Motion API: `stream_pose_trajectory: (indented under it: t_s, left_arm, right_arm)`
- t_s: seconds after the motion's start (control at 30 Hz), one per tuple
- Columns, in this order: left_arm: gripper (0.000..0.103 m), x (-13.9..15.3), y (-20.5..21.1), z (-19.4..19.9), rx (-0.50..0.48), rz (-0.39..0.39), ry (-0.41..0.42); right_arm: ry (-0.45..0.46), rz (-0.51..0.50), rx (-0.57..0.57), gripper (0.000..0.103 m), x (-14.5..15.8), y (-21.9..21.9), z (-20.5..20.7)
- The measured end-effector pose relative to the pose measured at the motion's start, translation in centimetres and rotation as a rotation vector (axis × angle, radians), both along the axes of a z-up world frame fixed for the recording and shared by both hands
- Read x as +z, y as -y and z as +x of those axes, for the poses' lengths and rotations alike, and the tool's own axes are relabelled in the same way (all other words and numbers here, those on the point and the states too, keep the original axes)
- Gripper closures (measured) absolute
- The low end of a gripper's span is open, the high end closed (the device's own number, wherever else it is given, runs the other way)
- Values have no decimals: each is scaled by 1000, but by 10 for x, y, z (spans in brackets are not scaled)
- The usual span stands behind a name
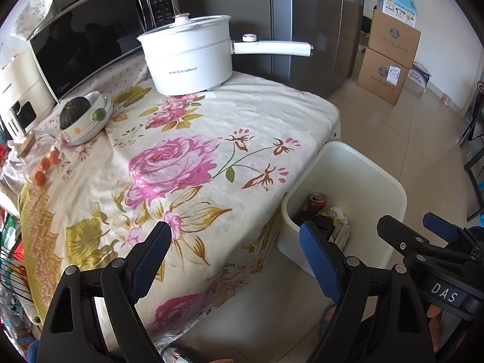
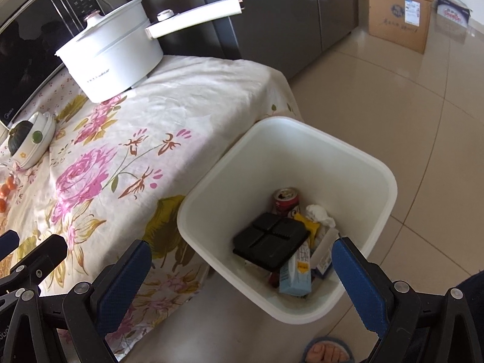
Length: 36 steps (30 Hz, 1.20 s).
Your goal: Collect trash
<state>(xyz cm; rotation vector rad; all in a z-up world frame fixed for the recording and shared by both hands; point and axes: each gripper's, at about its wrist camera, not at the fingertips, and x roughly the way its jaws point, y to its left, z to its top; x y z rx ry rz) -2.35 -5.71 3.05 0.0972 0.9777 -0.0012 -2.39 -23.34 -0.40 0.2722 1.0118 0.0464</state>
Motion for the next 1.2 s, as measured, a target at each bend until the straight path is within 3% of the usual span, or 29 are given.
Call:
stream_pose_trajectory:
  t_s: [1.2]
  left_arm:
    - [15,-2,1,2,6,-8,-7]
  right_arm:
    - [-3,-13,12,4,0,-4,1]
